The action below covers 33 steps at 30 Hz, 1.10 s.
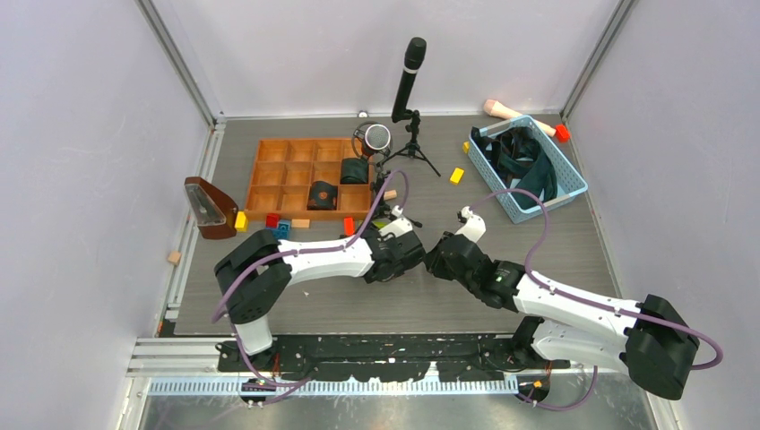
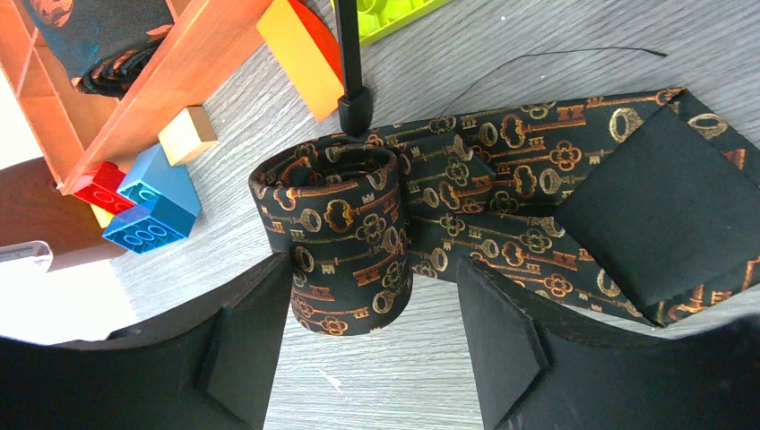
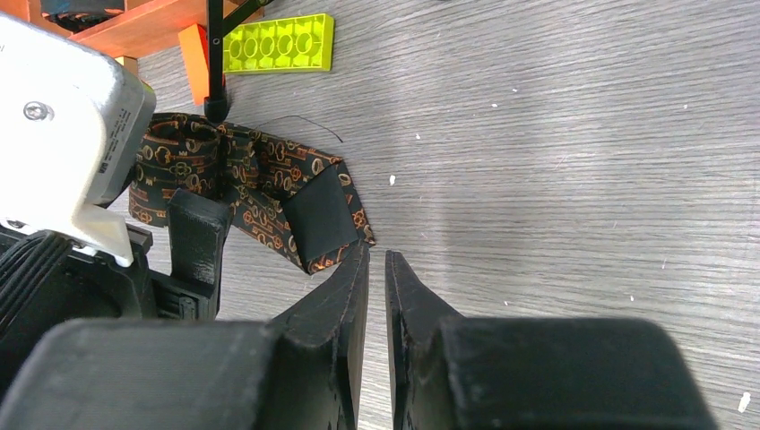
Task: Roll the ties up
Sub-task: Roll the tie at the center of the board.
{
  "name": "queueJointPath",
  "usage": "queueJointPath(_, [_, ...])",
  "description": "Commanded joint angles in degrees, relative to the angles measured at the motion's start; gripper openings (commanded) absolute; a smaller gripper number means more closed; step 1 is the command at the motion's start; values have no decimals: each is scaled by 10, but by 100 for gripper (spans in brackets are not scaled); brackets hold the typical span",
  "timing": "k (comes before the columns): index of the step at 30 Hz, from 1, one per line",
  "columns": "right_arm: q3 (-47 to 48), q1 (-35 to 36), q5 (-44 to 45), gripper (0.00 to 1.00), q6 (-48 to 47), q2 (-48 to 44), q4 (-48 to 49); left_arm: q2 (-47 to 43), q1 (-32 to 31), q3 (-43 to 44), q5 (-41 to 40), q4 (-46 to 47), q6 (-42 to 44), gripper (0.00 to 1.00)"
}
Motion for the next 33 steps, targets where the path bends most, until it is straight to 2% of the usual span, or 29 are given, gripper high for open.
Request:
queueJointPath(1, [-3,-1,18,19,7,-14,7,1,-5,19,18,9,-17,68])
queueJointPath(20, [-1,-1,17,19,6,-4,7,-12,-10,-1,92,82,-21,59])
queueJointPath(33, [4,-1,17,19,7,4,8,-117,31,-68,161,170,-28,58])
